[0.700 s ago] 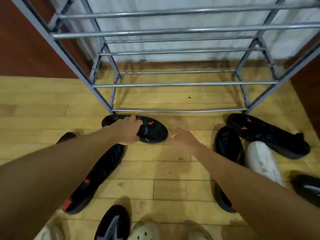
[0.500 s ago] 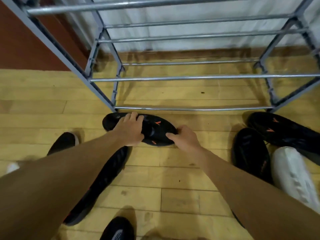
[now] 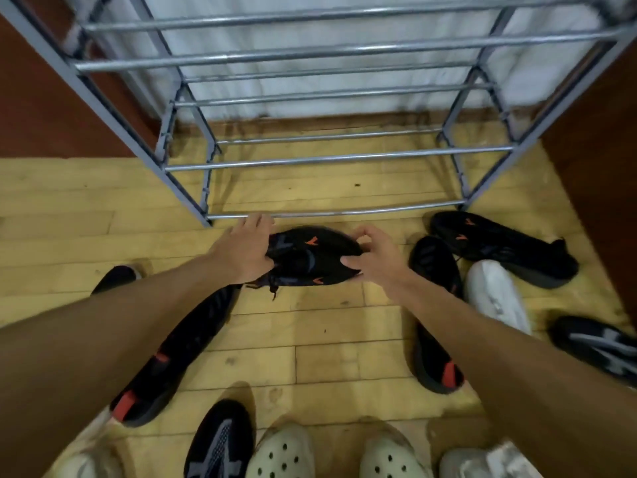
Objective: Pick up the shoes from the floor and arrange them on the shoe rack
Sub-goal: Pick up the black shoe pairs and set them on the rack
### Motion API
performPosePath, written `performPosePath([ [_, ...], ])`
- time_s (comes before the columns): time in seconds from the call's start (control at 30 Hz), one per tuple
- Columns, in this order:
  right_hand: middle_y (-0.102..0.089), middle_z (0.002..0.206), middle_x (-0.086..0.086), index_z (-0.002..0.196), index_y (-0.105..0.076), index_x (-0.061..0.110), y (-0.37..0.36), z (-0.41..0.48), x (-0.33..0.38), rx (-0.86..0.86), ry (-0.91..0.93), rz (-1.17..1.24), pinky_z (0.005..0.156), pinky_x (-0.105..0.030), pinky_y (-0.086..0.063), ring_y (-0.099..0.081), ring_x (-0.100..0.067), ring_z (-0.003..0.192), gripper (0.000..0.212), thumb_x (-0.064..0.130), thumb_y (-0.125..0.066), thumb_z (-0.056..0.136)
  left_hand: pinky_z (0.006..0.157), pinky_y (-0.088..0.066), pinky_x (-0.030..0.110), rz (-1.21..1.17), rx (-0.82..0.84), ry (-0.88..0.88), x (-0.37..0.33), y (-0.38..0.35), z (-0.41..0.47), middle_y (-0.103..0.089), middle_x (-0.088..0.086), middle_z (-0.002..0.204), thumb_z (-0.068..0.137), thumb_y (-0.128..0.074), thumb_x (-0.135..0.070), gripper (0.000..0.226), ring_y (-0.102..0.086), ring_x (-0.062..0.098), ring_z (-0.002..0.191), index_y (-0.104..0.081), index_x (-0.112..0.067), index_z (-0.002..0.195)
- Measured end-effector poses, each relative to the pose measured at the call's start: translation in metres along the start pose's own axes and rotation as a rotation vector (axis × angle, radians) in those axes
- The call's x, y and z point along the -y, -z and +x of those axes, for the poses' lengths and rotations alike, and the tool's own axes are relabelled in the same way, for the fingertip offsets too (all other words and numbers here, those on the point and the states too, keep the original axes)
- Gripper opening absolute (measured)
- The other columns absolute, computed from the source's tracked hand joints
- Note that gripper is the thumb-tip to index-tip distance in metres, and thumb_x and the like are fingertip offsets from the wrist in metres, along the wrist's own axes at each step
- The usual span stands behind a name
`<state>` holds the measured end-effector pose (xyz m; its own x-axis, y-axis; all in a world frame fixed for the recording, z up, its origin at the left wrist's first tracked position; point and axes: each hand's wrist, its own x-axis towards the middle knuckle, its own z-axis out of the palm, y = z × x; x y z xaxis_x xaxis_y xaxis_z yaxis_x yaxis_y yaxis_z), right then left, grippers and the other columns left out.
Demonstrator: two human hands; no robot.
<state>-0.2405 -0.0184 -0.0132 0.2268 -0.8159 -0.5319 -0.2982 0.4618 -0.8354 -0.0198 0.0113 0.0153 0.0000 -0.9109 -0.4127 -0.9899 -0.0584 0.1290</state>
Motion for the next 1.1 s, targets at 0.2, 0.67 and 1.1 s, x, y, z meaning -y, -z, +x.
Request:
performPosePath([
  [0.2,-0.066,0.099,-0.011,0.094,-0.056,0.022,0.074,-0.089,0.036,-0.02,0.127,0.025,0.068,-0.042,-0.062,-0.068,-0.027,0.089,0.021,0.003,-0.062,0.089,0.093,-0.046,0.035,-0.086,0.213,-0.079,-0.045,0.063,-0.056,-0.046,0.011,0.132,0.085,-0.06,-0.021,0.055,-0.05,0.026,0.114,-0.041,-0.011,0.135],
  [0.67,-0.061,0.113,-0.014,0.114,-0.048,0.011,0.145,-0.18,0.077,-0.384,0.129,0.415,0.087,-0.043,-0.057,-0.065,-0.028,0.099,0.027,0.018,-0.061,0.091,0.078,-0.042,0.026,-0.192,0.083,-0.127,-0.143,0.114,-0.132,-0.066,0.011,0.117,0.081,-0.07,-0.023,0.047,-0.059,0.027,0.109,-0.062,-0.006,0.123],
  [1.1,-0.053,0.11,-0.011,0.13,-0.044,0.002,0.227,-0.088,-0.086,-0.582,-0.315,0.033,0.092,-0.048,-0.05,-0.053,-0.026,0.096,0.058,0.029,-0.061,0.082,0.087,-0.048,0.032,-0.397,0.192,-0.116,-0.21,0.027,-0.015,-0.068,0.006,0.111,0.075,-0.076,-0.024,0.044,-0.062,0.025,0.104,-0.066,-0.015,0.117],
])
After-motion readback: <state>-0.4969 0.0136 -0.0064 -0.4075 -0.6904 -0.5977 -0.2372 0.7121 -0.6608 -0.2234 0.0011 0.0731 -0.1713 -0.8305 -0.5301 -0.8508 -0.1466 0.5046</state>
